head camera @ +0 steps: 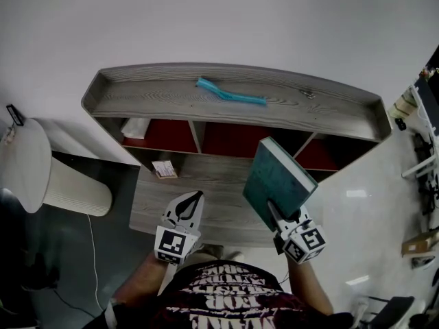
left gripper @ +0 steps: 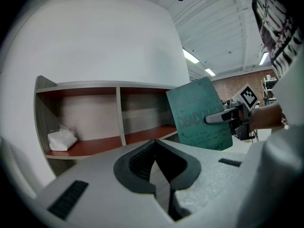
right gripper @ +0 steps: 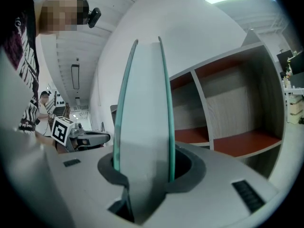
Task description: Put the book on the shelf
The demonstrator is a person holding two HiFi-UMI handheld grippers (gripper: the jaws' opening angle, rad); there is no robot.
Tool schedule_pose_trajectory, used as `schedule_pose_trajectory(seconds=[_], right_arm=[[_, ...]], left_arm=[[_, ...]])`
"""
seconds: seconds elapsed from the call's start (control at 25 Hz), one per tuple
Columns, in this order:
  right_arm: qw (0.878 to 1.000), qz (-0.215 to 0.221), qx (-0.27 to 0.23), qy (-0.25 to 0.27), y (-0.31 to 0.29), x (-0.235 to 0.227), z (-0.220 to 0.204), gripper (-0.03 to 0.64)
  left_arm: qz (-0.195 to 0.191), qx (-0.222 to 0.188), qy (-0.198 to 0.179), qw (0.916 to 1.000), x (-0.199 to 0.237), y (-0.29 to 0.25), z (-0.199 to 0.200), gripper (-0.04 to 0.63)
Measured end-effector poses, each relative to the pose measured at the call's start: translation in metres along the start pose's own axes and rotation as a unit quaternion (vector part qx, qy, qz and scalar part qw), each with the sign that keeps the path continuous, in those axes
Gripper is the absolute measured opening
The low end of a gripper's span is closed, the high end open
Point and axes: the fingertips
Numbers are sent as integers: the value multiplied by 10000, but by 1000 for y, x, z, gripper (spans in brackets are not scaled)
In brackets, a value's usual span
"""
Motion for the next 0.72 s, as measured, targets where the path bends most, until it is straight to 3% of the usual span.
schedule_pose_trajectory(seconds=[0.28, 0.72], right_arm=[[9998, -55, 39, -184, -17, -5, -4, 163], [9969, -81, 0, -779, -42, -15, -7, 161]], left_arm=[[-108, 93, -50, 9999, 10, -11, -9, 5], [-302, 118, 316, 9990, 8, -27, -28, 5]])
Point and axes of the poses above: the fingertips, and each gripper's own axes: y backward along the fingers, x to its left, z out of its top, and after that the axes turned 9 degrees about -y, right-handed
